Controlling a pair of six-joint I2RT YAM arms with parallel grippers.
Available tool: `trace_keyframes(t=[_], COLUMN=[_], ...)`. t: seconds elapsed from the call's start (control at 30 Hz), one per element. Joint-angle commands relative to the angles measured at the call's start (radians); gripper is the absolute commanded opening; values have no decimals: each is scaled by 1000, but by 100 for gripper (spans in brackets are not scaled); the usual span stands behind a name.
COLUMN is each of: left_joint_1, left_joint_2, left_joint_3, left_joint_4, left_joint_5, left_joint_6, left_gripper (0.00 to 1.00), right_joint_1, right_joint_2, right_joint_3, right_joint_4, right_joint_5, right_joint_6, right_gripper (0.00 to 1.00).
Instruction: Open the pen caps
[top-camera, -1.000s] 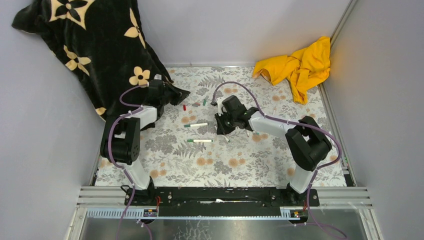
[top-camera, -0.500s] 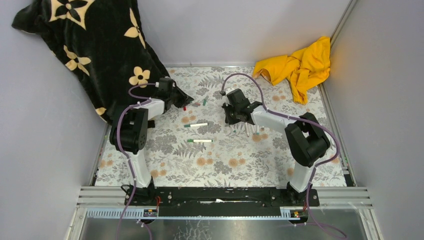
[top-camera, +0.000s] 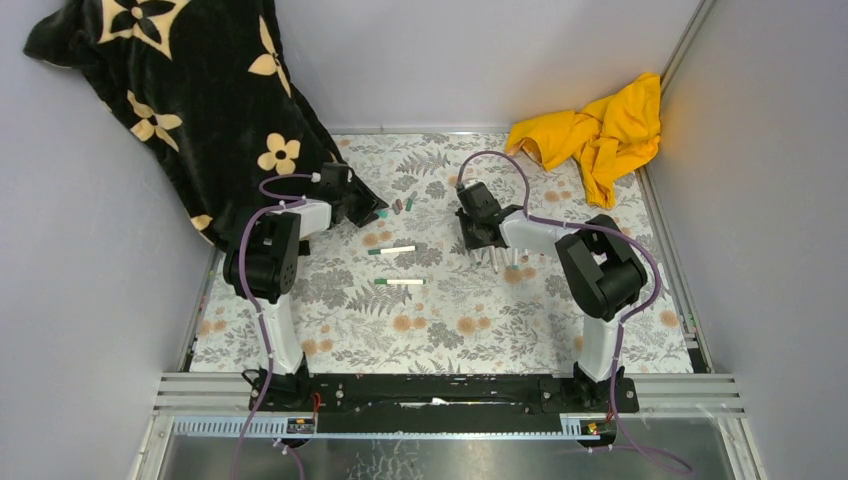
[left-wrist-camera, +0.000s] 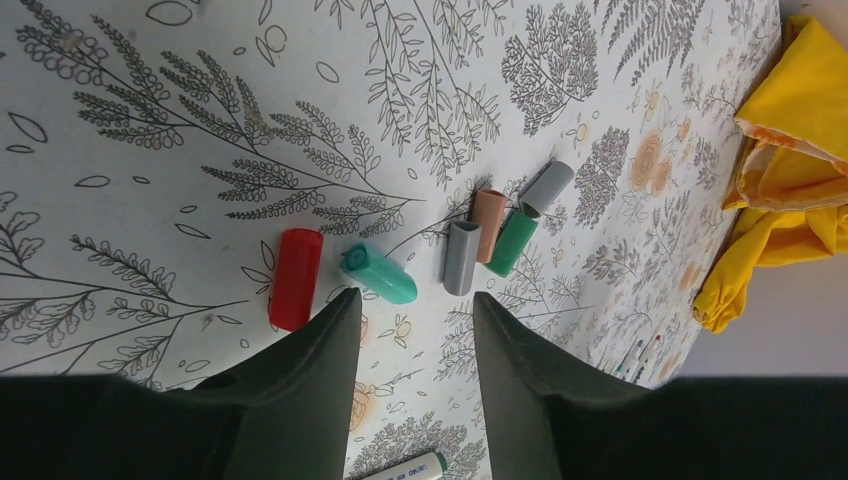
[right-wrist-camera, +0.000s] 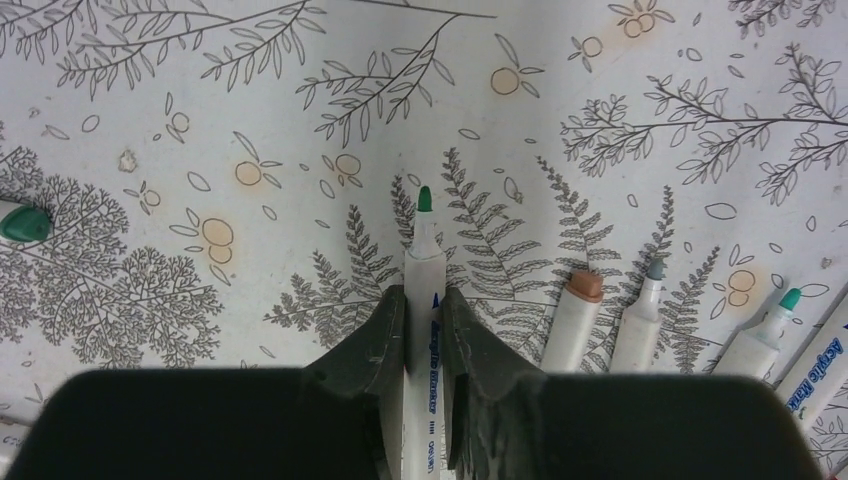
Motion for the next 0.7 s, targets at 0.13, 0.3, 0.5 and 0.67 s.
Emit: trace_keyframes(t=[0.13,0.3,0.5,0.67], left_joint_1=[-10,-14,-19,-22], left_joint_2=[-50,-130,-229,-304], left_joint_3=[-45,-80,-130,-174], left_joint_4=[36,42,41,39], left_joint_5=[-38,-49,-70,-82], left_joint_6=[-11,-23,-28,-32], left_gripper=[52,54,57,62], right_joint_1=[-23,-40,-41,-35], right_joint_2=[-26,-45,-124,-242], right_joint_3=[-52,-74,-127,-141], right_joint_4=[27,15,62,124], right_joint_5=[109,128,143,68], right_joint_6=[38,44,12,-106], right_gripper=[27,31,33,40])
